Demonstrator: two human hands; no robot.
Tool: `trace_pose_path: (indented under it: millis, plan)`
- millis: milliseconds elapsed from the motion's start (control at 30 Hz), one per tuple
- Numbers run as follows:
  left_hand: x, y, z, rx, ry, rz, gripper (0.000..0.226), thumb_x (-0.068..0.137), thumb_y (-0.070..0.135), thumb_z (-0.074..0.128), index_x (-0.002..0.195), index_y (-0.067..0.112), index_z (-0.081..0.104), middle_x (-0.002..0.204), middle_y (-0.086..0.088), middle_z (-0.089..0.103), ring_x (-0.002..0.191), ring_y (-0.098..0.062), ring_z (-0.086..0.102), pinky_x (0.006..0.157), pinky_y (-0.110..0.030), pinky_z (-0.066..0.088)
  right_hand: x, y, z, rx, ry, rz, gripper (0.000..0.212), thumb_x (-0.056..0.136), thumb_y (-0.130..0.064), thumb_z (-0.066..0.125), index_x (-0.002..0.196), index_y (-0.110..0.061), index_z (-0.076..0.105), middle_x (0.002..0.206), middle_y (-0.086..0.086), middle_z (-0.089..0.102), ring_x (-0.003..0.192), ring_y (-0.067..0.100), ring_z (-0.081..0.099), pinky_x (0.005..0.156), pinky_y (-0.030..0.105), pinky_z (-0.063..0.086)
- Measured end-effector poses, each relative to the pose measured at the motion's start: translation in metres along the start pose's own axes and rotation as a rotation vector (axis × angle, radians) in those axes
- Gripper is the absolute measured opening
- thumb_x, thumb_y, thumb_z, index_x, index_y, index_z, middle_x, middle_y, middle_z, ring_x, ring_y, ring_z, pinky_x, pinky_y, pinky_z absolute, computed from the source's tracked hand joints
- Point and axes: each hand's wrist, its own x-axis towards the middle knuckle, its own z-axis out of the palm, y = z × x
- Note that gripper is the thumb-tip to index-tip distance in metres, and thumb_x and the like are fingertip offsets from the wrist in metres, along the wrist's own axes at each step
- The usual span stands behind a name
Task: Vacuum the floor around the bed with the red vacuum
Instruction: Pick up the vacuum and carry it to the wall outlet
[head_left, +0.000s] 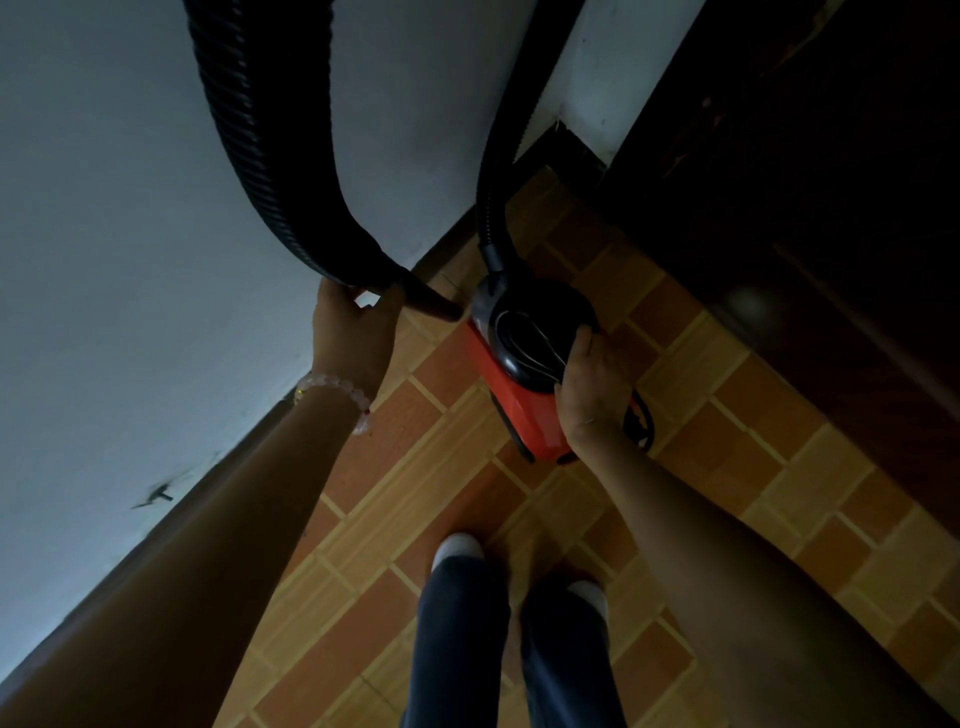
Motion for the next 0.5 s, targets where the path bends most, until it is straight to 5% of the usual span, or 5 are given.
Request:
trace_pose_path:
  millis: [100,233,400,500]
  plan:
    - [0.004,-0.002,0.001,0.020,0.011,0.009,0.041,0.089,0.017,0.061,0.127,0.004,0.051,0.127,-0.006,0.058,0.120,-0.015,0.053,0.091,-0.016,0.042,-0.002,0.001,0.001,0.006,0.004,-0.017,0.055,0.068,-0.013,0.083,0.115,0.000,0.057,0.092,0.012,0.067,0.080,0.027,0.067,0.065,0.033,0.055]
    - [0.010,-0.003,0.001,0.010,-0.002,0.074,0.036,0.088,0.014,0.062,0.122,0.001,0.055,0.123,-0.007,0.061,0.115,-0.018,0.056,0.097,-0.026,0.046,0.001,0.004,-0.005,0.104,-0.125,-0.028,0.057,0.082,-0.019,0.072,0.129,0.000,0.044,0.111,0.015,0.063,0.102,0.032,0.062,0.078,0.036,0.053]
    - [0.007,0.000,0.001,0.027,-0.022,0.120,0.032,0.089,0.009,0.061,0.119,-0.001,0.056,0.119,-0.004,0.062,0.111,-0.011,0.058,0.086,-0.006,0.045,0.012,0.007,-0.012,0.099,-0.228,0.016,0.050,0.087,-0.028,0.065,0.126,-0.006,0.043,0.110,0.013,0.064,0.098,0.029,0.065,0.071,0.035,0.056]
    - [-0.001,0.001,-0.006,0.030,-0.028,0.090,0.035,0.088,0.008,0.062,0.121,0.001,0.055,0.122,-0.007,0.062,0.116,-0.015,0.057,0.094,-0.016,0.045,0.007,0.008,-0.017,0.137,-0.260,0.073,0.047,0.086,-0.026,0.066,0.123,-0.007,0.045,0.107,0.012,0.066,0.094,0.029,0.066,0.069,0.036,0.057]
